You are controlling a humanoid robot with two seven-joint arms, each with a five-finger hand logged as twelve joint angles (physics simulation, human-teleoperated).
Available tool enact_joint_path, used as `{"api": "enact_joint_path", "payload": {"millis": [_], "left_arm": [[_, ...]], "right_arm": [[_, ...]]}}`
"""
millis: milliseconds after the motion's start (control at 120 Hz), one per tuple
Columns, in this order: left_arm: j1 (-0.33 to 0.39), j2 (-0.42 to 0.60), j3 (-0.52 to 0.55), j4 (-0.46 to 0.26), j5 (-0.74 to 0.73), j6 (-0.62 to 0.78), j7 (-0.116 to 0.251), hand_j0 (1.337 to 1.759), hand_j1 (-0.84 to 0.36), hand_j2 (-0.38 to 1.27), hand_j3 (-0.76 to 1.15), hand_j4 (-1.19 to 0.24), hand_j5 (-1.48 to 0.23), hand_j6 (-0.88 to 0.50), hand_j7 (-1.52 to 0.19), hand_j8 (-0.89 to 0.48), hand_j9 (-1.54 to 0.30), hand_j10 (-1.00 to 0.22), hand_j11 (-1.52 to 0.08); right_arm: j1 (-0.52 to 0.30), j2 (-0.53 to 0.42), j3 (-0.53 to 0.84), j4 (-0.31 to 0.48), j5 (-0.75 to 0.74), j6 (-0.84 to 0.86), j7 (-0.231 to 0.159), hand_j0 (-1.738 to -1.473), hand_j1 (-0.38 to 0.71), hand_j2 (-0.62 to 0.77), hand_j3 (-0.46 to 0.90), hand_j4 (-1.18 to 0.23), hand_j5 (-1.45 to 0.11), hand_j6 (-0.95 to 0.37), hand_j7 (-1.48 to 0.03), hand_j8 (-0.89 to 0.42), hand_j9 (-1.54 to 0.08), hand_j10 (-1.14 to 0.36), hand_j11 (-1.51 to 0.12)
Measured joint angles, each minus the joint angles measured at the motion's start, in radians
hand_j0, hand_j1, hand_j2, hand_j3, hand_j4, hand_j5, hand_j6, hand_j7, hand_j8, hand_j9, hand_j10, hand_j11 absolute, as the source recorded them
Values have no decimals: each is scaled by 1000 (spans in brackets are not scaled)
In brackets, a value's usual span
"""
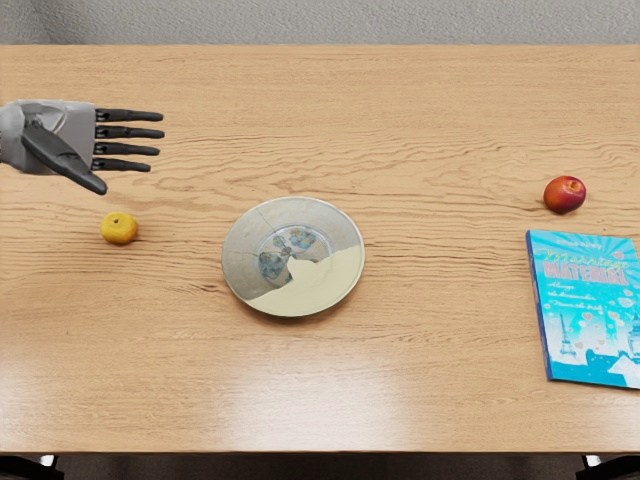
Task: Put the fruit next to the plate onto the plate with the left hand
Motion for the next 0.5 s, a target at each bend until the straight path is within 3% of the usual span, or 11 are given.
{"api": "enact_joint_path", "payload": {"millis": [283, 500], "left_arm": [[-13, -4, -1, 0, 6, 0, 0, 1658, 349, -1, 0, 1, 0, 2, 0, 1, 0, 1, 0], [-64, -93, 1, 0, 92, 0, 2, 1658, 349, -1, 0, 1, 0, 1, 0, 1, 0, 1, 0]], "right_arm": [[1, 0, -3, -1, -3, 1, 1, -1658, -317, -5, 0, -27, -35, -27, -35, -27, -35, -27, -35], [1, 0, -3, 0, -4, 1, 1, -1658, -317, -5, 0, -27, -35, -27, -35, -27, -35, -27, -35]]}}
